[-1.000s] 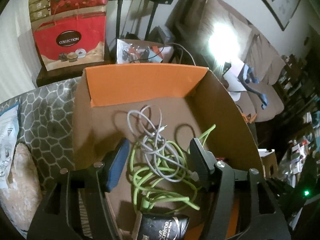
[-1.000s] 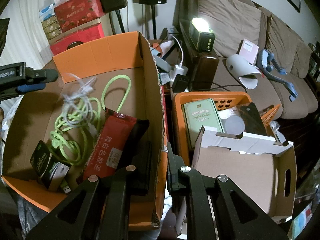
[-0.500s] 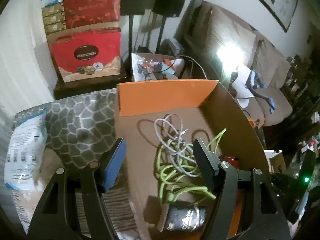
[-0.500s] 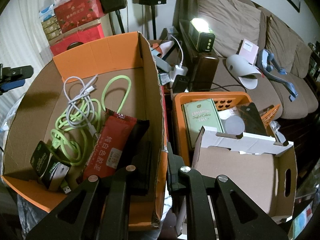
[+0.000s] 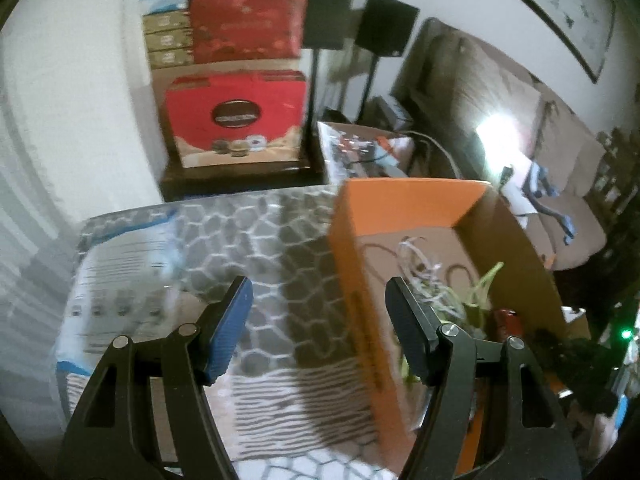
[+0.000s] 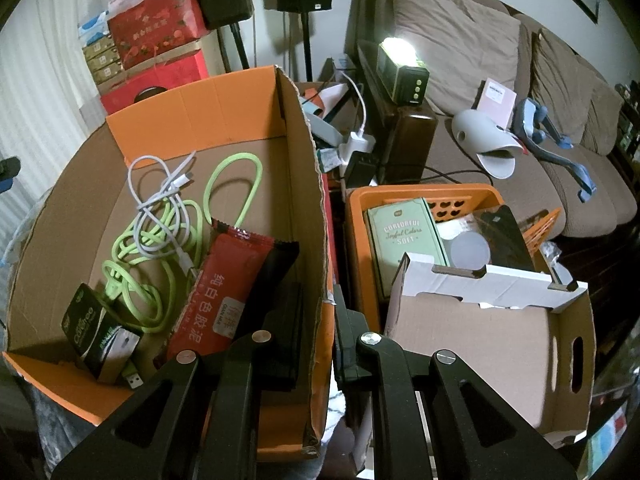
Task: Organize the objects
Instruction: 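Move the left tool back to the white-and-blue plastic bag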
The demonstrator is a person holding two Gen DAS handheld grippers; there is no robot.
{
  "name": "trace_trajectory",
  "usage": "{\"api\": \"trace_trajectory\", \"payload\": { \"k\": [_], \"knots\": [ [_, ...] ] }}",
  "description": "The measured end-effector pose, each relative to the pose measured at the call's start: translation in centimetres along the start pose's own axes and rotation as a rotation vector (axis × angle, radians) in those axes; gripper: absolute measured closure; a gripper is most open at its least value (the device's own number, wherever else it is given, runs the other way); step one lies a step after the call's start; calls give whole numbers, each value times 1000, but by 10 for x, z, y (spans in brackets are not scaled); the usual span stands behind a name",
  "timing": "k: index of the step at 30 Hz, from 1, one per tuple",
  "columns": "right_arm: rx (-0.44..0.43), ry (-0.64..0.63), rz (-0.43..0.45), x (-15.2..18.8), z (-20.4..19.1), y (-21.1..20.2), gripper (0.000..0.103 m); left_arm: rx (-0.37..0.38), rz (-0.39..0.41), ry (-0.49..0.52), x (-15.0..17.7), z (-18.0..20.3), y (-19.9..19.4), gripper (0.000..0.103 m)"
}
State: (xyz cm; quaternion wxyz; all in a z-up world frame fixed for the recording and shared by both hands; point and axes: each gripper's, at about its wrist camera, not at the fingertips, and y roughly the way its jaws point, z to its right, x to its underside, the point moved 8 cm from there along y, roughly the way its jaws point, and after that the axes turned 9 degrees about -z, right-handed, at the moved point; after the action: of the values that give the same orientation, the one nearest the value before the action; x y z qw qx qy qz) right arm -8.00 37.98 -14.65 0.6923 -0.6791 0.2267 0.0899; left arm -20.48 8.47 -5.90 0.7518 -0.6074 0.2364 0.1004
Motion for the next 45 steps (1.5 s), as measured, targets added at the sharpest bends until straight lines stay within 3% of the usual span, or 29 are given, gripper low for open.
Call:
{"api": "trace_trajectory", "payload": {
  "k": [18, 25, 27, 28, 33, 38, 45],
  "knots": [
    [3, 0, 2, -1, 1, -1, 92, -143, -2, -231, 24, -164, -18, 37],
    [4, -1, 1, -1, 3, -1, 92, -170, -18, -276, 33, -203, -17, 33],
    [5, -1, 2, -1, 3, -1, 92, -179, -25, -283, 35, -212, -15, 28],
    [4, 0, 2, -1, 3, -1, 92, -185, -24, -290, 35, -218, -15, 20],
    [4, 0, 2, -1, 3, -1, 92, -198, -39, -334, 42, -246, -12, 19],
    [4, -1, 2, -1, 2, -1, 92, -126, -107, -375, 51, -261, 9, 19],
    [5, -1, 2, -1, 3, 0, 92, 42, -163, -446, 62, -266, 41, 19]
  ]
}}
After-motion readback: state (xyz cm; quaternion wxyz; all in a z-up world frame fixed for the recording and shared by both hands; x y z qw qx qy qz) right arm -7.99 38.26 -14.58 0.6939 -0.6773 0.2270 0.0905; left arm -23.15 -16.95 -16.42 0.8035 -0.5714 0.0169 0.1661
